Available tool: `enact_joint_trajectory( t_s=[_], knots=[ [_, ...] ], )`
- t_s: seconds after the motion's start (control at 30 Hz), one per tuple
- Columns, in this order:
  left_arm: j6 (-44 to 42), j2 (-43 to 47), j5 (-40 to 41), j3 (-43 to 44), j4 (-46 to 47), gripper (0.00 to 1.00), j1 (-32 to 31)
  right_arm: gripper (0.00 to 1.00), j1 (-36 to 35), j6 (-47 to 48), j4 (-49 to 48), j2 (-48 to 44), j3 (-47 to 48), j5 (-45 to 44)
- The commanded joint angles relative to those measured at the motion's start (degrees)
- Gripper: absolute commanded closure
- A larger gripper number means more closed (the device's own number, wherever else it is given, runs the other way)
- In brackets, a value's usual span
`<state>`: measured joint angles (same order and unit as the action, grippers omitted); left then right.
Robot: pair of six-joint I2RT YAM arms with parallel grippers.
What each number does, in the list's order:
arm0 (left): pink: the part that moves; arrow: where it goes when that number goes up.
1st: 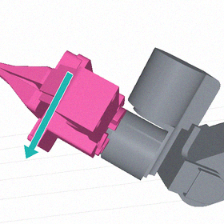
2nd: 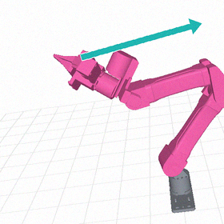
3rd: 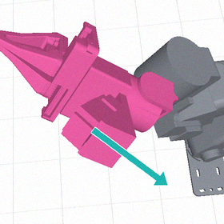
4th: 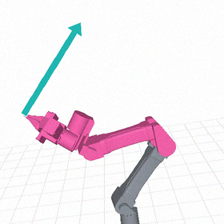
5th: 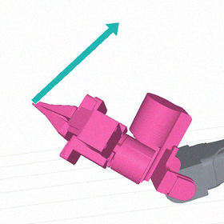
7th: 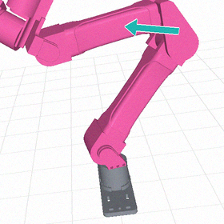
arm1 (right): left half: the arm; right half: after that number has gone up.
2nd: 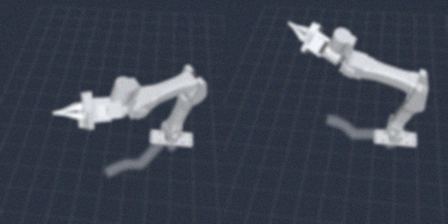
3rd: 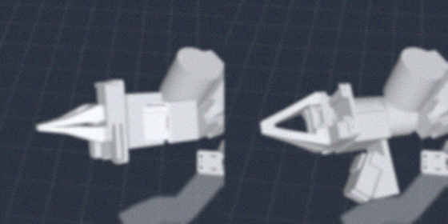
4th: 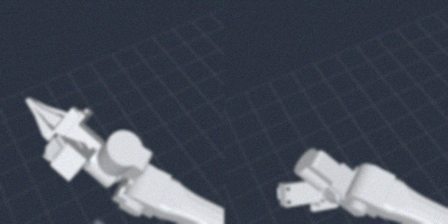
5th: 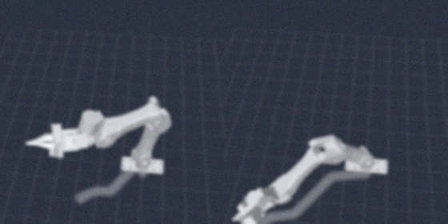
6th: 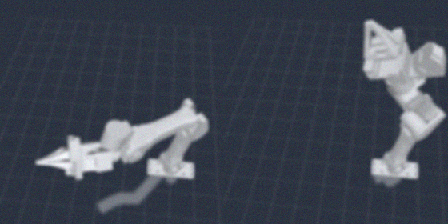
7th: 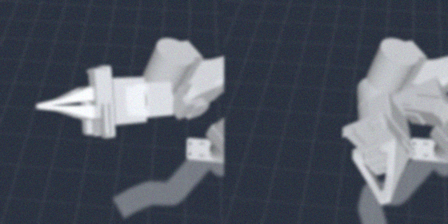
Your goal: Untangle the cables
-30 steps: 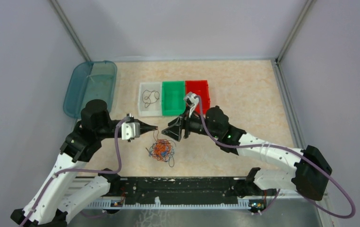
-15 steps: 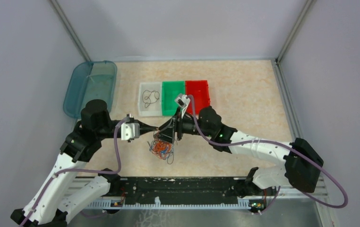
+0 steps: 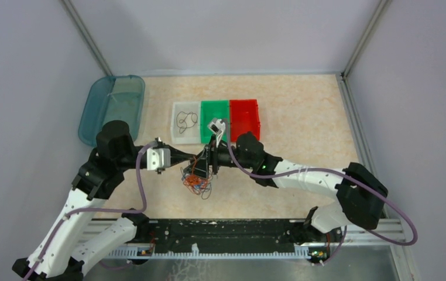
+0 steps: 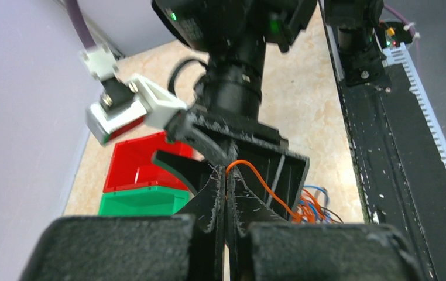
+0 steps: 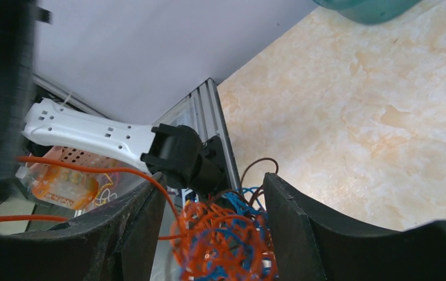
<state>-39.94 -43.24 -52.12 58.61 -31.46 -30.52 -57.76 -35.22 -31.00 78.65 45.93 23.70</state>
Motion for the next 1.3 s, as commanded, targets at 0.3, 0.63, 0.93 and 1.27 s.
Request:
enact_joint_trajectory(
  t_s=[0.3, 0.63, 0.93, 1.27],
  knots=[
    [9.5, -2.1, -4.3, 10.4, 8.7, 0.99, -0.4, 0.38, -1.1, 0.8, -4.9, 3.6, -1.2, -5.0],
    [13.8, -4.3, -4.4, 18.5, 13.8, 0.99, -0.4, 0.36, -1.1, 1.9, -5.8, 2.5, -7.9, -12.2],
    [15.3, -5.7, -2.0, 23.2, 21.0, 1.00, -0.3, 0.37, -1.1, 0.8, -5.8, 2.4, -11.2, -14.7],
    [14.7, -9.3, -0.4, 30.4, 25.4, 1.00, -0.4, 0.38, -1.1, 0.1, -6.1, 3.4, -12.9, -16.1]
  ],
)
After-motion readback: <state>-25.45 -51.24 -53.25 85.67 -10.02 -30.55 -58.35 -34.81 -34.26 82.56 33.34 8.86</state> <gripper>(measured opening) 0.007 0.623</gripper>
